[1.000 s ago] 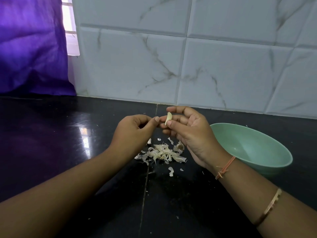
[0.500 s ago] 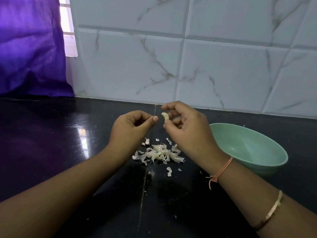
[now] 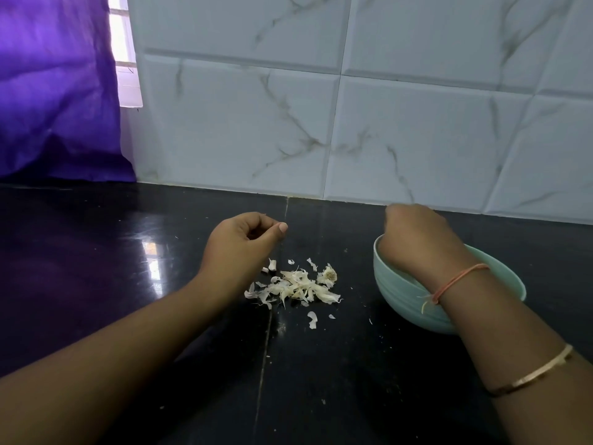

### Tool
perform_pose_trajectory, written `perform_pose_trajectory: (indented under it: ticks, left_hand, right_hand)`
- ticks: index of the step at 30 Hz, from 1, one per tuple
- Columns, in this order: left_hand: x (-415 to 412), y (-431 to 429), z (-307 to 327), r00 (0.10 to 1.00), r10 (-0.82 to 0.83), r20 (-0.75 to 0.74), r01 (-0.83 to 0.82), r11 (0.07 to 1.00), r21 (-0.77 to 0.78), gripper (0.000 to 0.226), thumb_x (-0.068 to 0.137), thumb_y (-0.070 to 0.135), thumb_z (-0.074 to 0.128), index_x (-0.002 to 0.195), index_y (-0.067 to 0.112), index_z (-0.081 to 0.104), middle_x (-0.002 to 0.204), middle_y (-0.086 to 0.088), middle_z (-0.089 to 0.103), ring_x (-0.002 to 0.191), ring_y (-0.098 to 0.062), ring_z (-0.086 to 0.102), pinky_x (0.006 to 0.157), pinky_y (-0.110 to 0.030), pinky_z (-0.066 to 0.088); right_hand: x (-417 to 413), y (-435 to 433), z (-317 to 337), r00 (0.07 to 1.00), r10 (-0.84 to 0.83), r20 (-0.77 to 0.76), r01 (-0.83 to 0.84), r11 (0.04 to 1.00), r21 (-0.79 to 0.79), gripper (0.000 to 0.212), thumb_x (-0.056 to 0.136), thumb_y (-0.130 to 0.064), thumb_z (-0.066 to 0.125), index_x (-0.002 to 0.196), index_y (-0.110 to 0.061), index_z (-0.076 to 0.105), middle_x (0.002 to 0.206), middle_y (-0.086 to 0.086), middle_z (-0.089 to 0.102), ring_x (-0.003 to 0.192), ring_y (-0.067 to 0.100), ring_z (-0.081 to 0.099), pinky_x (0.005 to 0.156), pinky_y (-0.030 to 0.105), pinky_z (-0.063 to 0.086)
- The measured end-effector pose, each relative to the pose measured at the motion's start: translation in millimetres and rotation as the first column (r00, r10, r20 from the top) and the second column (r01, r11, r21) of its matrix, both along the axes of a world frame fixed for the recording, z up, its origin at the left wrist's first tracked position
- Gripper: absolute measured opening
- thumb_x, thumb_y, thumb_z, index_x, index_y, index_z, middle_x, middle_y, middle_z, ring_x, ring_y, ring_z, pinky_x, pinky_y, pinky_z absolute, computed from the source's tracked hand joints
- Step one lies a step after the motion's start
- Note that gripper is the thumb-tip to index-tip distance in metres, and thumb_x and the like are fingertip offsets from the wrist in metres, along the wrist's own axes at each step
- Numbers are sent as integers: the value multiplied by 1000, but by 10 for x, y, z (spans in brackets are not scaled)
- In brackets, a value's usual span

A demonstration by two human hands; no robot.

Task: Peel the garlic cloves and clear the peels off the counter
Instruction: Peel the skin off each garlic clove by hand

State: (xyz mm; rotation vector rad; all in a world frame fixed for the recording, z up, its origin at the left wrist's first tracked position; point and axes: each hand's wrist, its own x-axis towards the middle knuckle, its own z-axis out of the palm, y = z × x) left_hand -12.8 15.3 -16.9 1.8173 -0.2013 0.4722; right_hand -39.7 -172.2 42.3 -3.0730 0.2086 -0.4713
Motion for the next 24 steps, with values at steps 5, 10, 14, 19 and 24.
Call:
perform_pose_trajectory:
  ticks: [5, 10, 14, 19, 24]
  left_hand:
    - [35, 16, -22, 999, 27, -25, -26, 999, 44, 14, 86, 18, 64, 75, 26, 65, 72, 6, 63, 65, -6, 55, 58, -15, 47]
    - [85, 62, -34, 997, 62, -37, -58, 994, 92, 21, 86, 8, 62, 79, 27, 63, 82, 4, 64, 69, -4, 54, 61, -14, 46]
    - [136, 72, -49, 997, 68, -35, -67, 997, 26, 28, 87, 0, 56, 78, 26, 63, 80, 8, 65, 71, -3, 57, 71, -21, 49]
    - [198, 71, -63, 996, 84, -34, -86, 995, -51, 34, 88, -5, 46, 79, 23, 63, 81, 7, 66, 70, -2, 59, 71, -22, 48]
    - [230, 73, -74, 995, 86, -42, -90, 991, -98, 37, 89, -5, 41, 78, 23, 62, 82, 7, 65, 69, -2, 58, 69, -20, 46]
  right_hand:
    - [4, -25, 2, 1000, -25, 11, 25, 1000, 9, 22, 81, -1, 44, 64, -10, 36, 64, 3, 36, 66, 25, 41, 63, 27, 32]
    - [11, 91, -5, 953, 105, 284, -119, 992, 34, 14, 88, -9, 43, 94, -6, 55, 89, 7, 42, 83, 30, 49, 68, 30, 34]
    - [32, 313, -125, 811, 460, 363, -505, 862, 37, 21, 87, -4, 46, 100, -7, 62, 100, 7, 52, 86, 25, 55, 73, 30, 42]
    - [190, 542, -444, 787, 589, 184, -606, 794, 45, 26, 93, -11, 40, 109, -6, 60, 111, 8, 52, 98, 29, 55, 84, 41, 45]
    - [387, 659, -625, 773, 634, -5, -631, 770, 99, 27, 92, -12, 39, 109, -2, 59, 113, 11, 57, 103, 29, 55, 86, 43, 46]
